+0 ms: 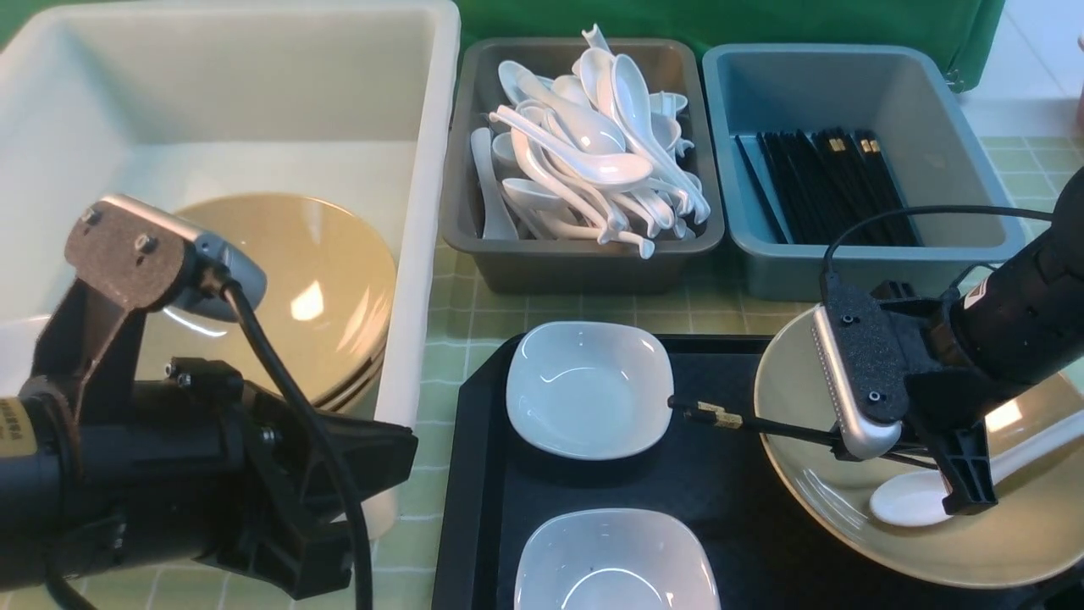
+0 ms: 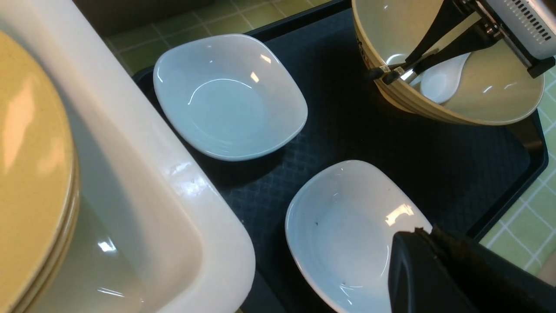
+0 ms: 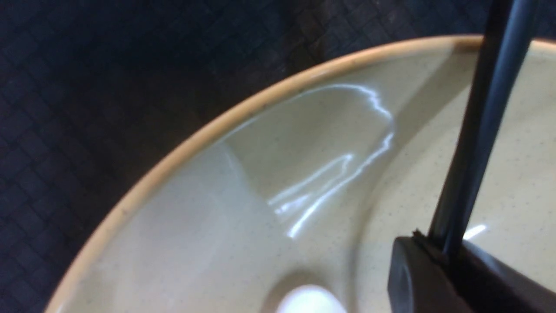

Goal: On green table put chopsticks spoon bowls plates into blue grey white boxes.
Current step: 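Move the grippers toward the tableware on the black tray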

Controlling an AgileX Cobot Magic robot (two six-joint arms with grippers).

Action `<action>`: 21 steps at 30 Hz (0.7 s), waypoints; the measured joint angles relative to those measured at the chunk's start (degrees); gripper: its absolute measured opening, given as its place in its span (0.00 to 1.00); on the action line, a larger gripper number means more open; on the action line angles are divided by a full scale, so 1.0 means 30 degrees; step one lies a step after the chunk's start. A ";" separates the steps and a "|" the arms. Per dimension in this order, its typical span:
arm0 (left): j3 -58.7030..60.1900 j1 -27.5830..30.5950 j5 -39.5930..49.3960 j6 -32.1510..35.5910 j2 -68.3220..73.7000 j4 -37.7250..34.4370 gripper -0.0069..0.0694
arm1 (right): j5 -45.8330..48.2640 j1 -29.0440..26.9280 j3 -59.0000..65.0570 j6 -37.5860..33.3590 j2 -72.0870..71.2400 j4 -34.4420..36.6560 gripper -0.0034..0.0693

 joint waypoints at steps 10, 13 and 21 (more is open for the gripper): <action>0.0000 0.0000 0.0000 0.0000 0.0000 0.0000 0.09 | -0.0447 0.0000 0.0000 0.0447 0.0022 0.0000 0.20; 0.0000 0.0000 0.0000 0.0000 0.0000 0.0000 0.09 | -0.0491 0.0000 0.0000 0.0464 0.0041 0.0000 0.25; 0.0000 0.0000 0.0000 0.0000 0.0000 0.0000 0.09 | -0.0531 0.0000 0.0000 0.0565 0.0272 0.0052 0.36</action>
